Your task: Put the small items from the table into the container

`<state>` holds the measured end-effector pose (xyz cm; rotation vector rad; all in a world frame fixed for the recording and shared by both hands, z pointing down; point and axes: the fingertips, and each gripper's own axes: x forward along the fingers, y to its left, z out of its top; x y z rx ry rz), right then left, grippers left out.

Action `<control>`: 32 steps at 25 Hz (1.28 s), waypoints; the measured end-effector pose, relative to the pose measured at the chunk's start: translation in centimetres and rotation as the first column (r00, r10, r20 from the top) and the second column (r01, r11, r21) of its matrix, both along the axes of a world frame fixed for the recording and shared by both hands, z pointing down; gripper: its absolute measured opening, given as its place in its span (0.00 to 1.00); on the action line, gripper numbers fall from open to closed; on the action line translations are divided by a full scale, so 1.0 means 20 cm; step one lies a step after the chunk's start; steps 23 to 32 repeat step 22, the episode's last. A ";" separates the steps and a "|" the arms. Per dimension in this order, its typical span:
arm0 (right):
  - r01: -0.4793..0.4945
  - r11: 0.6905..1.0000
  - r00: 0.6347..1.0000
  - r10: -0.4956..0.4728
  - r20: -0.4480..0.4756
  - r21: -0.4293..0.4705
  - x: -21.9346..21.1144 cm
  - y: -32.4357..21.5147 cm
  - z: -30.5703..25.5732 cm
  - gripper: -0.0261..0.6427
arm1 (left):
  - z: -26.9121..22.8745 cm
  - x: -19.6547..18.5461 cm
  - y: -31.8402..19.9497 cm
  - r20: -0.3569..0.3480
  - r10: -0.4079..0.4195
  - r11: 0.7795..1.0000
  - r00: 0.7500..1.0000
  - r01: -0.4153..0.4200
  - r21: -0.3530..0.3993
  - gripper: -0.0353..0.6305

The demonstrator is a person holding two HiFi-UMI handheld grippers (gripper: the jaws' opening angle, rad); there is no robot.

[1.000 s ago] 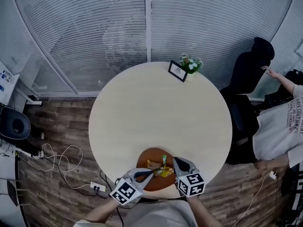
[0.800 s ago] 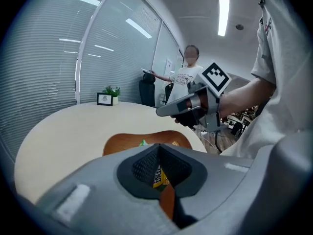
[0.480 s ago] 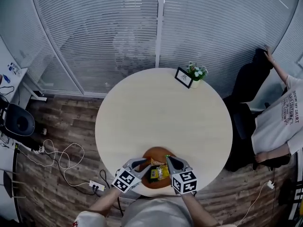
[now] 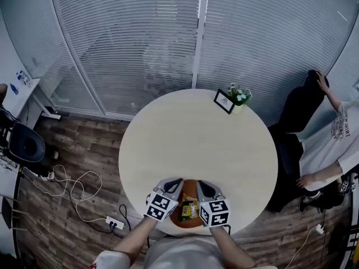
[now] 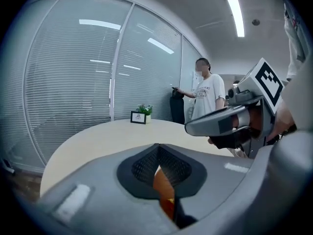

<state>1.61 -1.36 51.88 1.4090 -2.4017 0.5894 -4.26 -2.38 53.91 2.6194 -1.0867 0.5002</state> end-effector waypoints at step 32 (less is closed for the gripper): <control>0.010 1.000 1.000 -0.010 -0.002 0.030 -0.02 -0.09 -0.12 0.04 | -0.11 0.02 -0.15 0.008 0.045 0.999 0.999 -0.045 0.030 0.05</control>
